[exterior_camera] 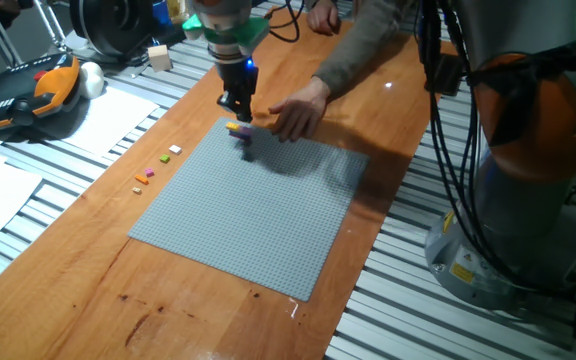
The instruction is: Stack small Lego blocks one on top of the other
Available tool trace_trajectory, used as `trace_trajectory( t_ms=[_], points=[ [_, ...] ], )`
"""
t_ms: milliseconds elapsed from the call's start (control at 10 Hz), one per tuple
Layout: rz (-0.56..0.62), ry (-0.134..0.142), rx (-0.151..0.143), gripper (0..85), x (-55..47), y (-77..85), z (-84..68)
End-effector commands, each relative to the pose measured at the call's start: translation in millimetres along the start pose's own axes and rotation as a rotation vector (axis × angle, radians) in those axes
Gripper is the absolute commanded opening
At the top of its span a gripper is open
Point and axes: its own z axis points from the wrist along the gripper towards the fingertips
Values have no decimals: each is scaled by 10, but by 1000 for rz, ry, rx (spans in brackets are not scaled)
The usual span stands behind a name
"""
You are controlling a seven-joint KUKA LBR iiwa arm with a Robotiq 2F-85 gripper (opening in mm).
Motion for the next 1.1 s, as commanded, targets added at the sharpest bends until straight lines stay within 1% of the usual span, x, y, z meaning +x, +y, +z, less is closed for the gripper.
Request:
trace_trajectory(
  t_ms=[0, 100, 200, 300, 500, 600, 700, 900, 1000],
  points=[
    [1, 0, -4, 0, -24, 12, 32],
    [6, -8, -7, 0, -60, 49, 76],
    [10, -8, -9, 0, -95, 101, 119],
    [10, -17, 10, 0, -100, 123, 158],
    [18, -22, 2, 0, -11, 111, 170],
    [22, -20, 8, 0, 17, 126, 160],
    [24, -20, 3, 0, 17, 132, 167],
    [24, -26, 6, 0, 18, 151, 210],
    [21, -26, 6, 0, 28, 133, 211]
  ],
)
